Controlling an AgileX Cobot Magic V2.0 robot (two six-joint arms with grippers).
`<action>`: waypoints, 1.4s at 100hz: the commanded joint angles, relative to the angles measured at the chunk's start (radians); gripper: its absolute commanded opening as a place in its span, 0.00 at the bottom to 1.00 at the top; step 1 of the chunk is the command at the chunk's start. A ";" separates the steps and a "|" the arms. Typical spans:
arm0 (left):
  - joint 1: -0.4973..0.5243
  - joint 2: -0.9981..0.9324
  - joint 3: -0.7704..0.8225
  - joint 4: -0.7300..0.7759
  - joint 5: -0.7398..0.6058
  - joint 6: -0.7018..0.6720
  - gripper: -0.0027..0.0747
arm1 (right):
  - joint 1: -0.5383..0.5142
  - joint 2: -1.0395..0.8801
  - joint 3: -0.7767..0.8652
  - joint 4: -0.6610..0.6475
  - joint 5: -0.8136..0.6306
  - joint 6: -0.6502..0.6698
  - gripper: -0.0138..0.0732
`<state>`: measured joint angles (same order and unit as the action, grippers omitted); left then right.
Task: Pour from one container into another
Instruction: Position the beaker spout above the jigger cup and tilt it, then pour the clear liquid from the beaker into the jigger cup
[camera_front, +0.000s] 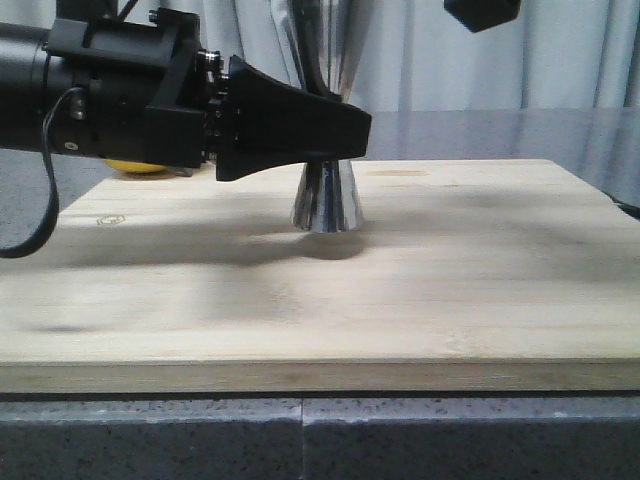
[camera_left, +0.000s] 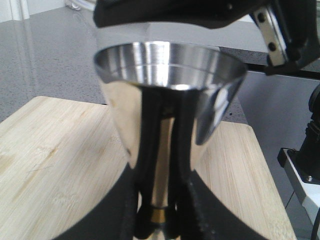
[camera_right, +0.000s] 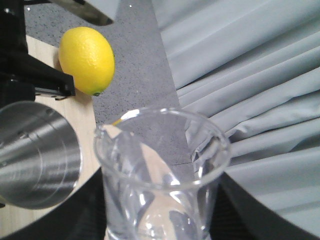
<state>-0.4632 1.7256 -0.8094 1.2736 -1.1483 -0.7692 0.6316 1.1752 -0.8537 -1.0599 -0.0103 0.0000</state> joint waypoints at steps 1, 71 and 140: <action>-0.007 -0.049 -0.023 -0.039 -0.214 -0.010 0.01 | 0.001 -0.031 -0.037 -0.016 -0.041 0.000 0.49; -0.007 -0.049 -0.023 -0.039 -0.214 -0.010 0.01 | 0.001 -0.031 -0.037 -0.082 -0.041 0.000 0.49; -0.007 -0.049 -0.023 -0.039 -0.214 -0.010 0.01 | 0.001 -0.031 -0.037 -0.154 -0.041 0.000 0.49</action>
<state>-0.4632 1.7256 -0.8094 1.2736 -1.1483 -0.7692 0.6316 1.1752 -0.8537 -1.1955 -0.0138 0.0000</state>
